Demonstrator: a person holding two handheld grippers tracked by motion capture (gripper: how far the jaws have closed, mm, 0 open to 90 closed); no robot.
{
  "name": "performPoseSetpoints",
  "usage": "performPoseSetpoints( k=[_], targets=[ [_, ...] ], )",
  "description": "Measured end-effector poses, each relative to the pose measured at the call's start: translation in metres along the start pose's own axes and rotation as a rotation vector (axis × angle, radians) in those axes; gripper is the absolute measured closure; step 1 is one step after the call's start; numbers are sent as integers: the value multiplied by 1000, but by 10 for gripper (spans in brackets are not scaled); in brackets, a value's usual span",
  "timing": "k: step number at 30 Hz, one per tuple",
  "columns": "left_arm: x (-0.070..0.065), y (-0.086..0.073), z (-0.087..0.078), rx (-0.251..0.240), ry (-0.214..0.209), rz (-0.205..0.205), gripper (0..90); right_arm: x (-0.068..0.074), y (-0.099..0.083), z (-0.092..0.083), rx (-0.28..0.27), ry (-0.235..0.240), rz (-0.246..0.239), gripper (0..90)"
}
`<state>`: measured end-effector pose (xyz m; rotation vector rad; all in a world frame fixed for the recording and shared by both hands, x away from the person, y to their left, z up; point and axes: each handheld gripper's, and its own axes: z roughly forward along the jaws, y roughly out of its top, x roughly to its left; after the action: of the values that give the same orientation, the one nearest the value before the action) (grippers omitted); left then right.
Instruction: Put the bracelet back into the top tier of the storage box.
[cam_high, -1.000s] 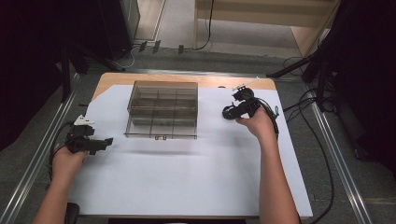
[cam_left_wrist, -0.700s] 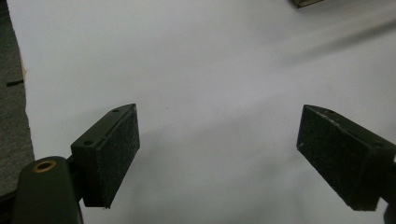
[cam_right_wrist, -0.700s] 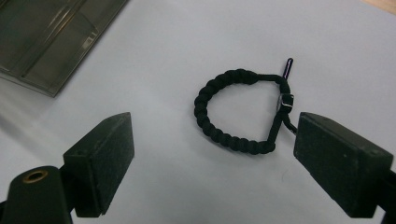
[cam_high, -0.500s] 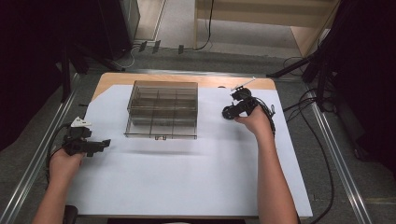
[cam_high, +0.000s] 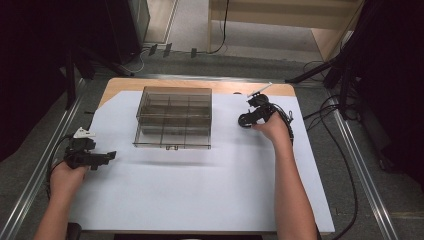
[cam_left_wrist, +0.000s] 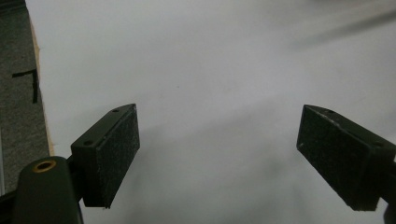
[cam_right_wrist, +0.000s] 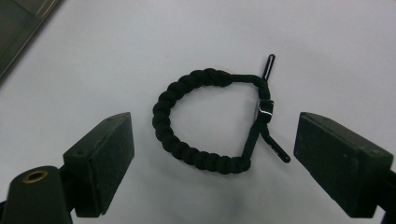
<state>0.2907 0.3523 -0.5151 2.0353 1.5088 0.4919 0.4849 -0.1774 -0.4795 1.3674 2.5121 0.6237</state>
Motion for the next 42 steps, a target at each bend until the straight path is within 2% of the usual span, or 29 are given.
performPoseSetpoints(
  k=[10, 14, 20, 22, 26, 30, 34, 42],
  targets=[
    [3, -7, -5, 1, 16, -17, 144, 4, 6, 16, 23, -2, -29, 129],
    [4, -8, -7, 2, 19, -21, 144, 3, 6, 21, 37, -28, -21, 131],
    [5, -9, -8, -1, 22, -22, 144, 3, 6, 30, 52, -32, -14, 131],
    [5, -9, -8, -3, 22, -23, 144, 1, 7, 29, 44, -29, -1, 147],
    [4, -9, -8, -4, 22, -24, 144, 1, 6, 29, 41, -33, -3, 166],
    [5, -9, -9, -8, 22, -25, 144, 2, 6, 26, 40, -29, -7, 265],
    [5, -9, -8, -6, 22, -24, 144, 2, 6, 25, 37, -26, -13, 308],
    [5, -8, -8, -6, 23, -22, 144, 4, 4, 20, 45, -16, -12, 499]
  ],
)
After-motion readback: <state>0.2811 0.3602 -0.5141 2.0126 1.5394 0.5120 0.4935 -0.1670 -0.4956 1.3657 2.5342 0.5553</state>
